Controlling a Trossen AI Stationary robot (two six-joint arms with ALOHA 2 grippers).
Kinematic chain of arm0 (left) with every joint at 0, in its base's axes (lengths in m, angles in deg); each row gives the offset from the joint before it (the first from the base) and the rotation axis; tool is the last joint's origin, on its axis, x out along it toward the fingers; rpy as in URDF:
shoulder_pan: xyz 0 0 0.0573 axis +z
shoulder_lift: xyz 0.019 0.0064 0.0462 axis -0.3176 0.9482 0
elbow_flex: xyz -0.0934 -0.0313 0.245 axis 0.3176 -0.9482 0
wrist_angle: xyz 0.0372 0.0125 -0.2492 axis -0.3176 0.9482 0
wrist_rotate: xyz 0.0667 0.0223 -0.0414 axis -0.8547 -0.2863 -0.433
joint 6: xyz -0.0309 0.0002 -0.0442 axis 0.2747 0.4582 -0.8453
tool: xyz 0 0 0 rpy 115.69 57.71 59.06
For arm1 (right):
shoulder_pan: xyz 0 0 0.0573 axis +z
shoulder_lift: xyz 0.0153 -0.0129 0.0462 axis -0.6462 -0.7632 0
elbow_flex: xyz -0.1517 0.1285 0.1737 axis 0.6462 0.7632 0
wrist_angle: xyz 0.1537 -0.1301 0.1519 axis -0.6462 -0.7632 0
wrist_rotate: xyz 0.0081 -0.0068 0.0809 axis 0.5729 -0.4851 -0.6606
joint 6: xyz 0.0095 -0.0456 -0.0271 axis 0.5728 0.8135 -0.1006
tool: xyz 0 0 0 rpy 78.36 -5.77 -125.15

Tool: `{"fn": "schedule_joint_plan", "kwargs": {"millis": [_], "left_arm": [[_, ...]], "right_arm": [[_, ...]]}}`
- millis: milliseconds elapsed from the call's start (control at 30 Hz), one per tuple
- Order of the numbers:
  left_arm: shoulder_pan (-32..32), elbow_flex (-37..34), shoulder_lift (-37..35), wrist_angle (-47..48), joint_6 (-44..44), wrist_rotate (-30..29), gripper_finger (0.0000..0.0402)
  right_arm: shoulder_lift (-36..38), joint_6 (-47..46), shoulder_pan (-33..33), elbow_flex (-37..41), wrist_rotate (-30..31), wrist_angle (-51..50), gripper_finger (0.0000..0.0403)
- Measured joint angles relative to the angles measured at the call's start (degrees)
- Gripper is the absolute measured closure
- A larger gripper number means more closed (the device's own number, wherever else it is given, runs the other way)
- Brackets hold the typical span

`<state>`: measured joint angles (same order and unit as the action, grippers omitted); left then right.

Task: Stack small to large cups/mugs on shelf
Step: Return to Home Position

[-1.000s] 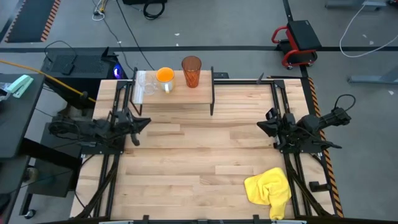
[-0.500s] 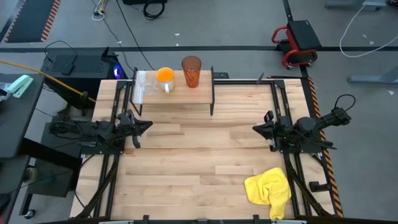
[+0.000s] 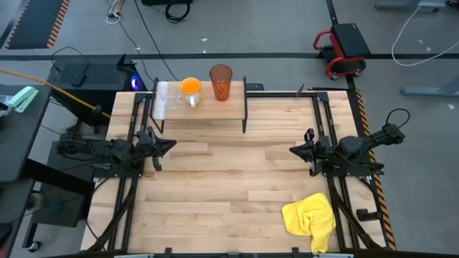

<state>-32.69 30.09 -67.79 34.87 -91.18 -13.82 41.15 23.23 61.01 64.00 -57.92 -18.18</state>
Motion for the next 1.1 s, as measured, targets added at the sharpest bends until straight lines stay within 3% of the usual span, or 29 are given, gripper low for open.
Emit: {"fn": "schedule_joint_plan", "kwargs": {"millis": [400,1100], "left_arm": [[0.02,0.02,0.07,0.52,0.63,3.74,0.0369],[0.02,-0.07,0.09,0.51,2.76,4.02,0.0367]], "right_arm": [[0.0,0.47,0.0,0.0,0.01,-1.39,0.0394],[0.0,-0.16,0.0,-0.01,0.01,-1.39,0.0394]]}}
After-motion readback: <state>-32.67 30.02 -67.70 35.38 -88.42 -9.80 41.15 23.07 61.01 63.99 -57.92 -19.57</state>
